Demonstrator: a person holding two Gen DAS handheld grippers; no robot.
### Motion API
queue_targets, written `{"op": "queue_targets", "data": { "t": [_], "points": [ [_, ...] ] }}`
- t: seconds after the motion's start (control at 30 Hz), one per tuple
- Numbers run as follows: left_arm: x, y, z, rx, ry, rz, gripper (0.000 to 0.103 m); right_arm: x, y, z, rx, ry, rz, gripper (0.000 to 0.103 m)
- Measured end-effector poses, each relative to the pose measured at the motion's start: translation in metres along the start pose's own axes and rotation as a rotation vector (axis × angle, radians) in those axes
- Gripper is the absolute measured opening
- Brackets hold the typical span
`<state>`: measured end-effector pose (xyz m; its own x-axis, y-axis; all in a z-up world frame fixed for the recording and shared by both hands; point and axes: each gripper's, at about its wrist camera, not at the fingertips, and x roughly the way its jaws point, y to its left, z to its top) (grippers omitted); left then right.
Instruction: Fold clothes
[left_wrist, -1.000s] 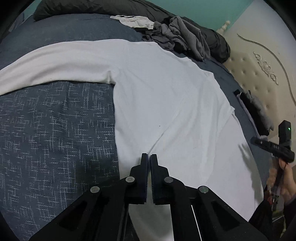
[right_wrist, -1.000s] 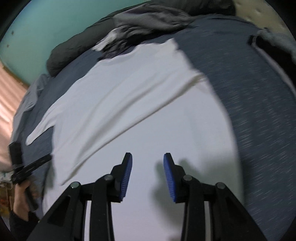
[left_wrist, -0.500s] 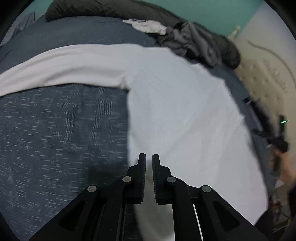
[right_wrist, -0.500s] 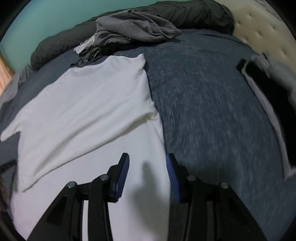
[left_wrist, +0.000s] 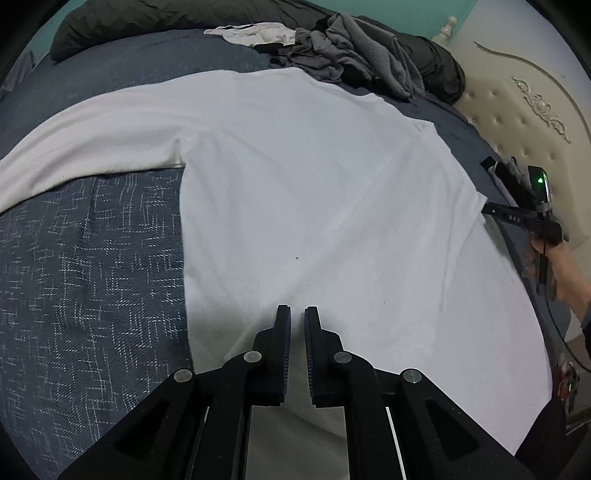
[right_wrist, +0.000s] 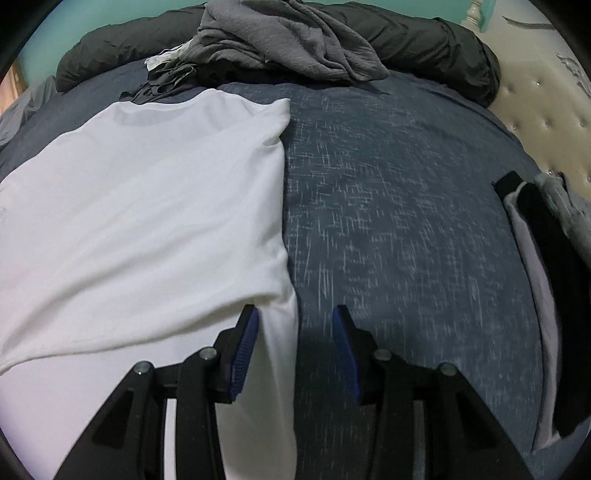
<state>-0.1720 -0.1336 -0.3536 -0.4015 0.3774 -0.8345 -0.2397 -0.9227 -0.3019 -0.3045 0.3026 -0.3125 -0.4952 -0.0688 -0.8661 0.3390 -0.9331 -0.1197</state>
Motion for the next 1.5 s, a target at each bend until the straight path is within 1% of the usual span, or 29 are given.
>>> {"op": "queue_targets", "data": {
  "t": [0.07,0.1,0.13,0.17,0.3,0.43,0.6,0.7,0.73,0.8,0.93,1.0,1.1,1.13,1.17,1.2,1.23,1.33,1.37,1.5],
  "points": [
    [0.002,0.001,-0.001,-0.005,0.01,-0.002,0.008,0.005,0.002,0.001,-0.012,-0.003,0.007,0.042],
    [0.003,0.001,-0.002,-0.005,0.014,-0.001,0.008,0.005,0.001,0.001,-0.015,-0.01,-0.003,0.037],
    [0.003,0.001,-0.002,-0.004,0.017,0.002,0.008,0.005,0.001,0.001,-0.019,-0.018,-0.013,0.022],
    [0.004,0.0,-0.002,-0.001,0.021,0.006,0.008,0.002,-0.001,0.0,-0.022,-0.033,-0.034,0.017],
    [0.012,-0.005,0.001,0.01,0.035,0.023,0.008,-0.005,-0.009,-0.005,-0.031,-0.07,-0.062,0.013],
    [0.014,-0.004,0.0,0.009,0.041,0.029,0.008,-0.003,-0.011,-0.008,-0.041,-0.072,-0.059,0.012],
    [0.013,-0.002,0.001,0.005,0.044,0.025,0.008,0.006,-0.021,-0.012,-0.011,-0.054,0.006,0.012],
    [0.012,-0.001,0.002,0.004,0.048,0.025,0.008,0.005,-0.027,-0.014,-0.017,-0.042,0.048,0.014],
    [0.012,0.0,0.002,0.004,0.049,0.024,0.008,0.004,-0.029,-0.015,-0.022,-0.038,0.063,0.019],
    [0.01,0.0,0.003,-0.005,0.048,0.018,0.009,-0.004,-0.036,-0.016,-0.019,-0.032,0.083,0.022],
    [0.007,0.001,0.007,-0.03,0.039,0.0,0.011,-0.024,-0.064,-0.014,0.052,-0.024,0.131,0.022],
    [0.002,0.0,0.007,-0.036,0.022,-0.006,0.016,-0.034,-0.075,-0.006,0.098,-0.053,0.134,0.023],
    [0.003,-0.001,0.009,-0.041,0.019,-0.021,0.017,-0.041,-0.078,0.026,0.143,-0.079,0.149,0.028],
    [0.004,-0.002,0.009,-0.04,0.02,-0.023,0.017,-0.041,-0.074,0.039,0.144,-0.093,0.159,0.032],
    [0.006,-0.004,0.01,-0.036,0.021,-0.021,0.018,-0.036,-0.068,0.054,0.147,-0.087,0.173,0.038],
    [0.007,-0.004,0.011,-0.033,0.021,-0.019,0.018,-0.031,-0.062,0.069,0.15,-0.082,0.188,0.05],
    [0.008,-0.005,0.012,-0.03,0.018,-0.017,0.018,-0.026,-0.056,0.083,0.153,-0.076,0.202,0.052],
    [0.009,-0.005,0.015,-0.024,0.011,-0.011,0.018,-0.009,-0.042,0.118,0.171,-0.052,0.231,0.053],
    [0.011,-0.005,0.017,-0.025,0.009,-0.011,0.018,-0.003,-0.04,0.128,0.183,-0.047,0.227,0.053],
    [0.018,-0.006,0.022,-0.027,0.016,-0.015,0.018,0.019,-0.033,0.154,0.231,-0.03,0.223,0.052]
  ]
}}
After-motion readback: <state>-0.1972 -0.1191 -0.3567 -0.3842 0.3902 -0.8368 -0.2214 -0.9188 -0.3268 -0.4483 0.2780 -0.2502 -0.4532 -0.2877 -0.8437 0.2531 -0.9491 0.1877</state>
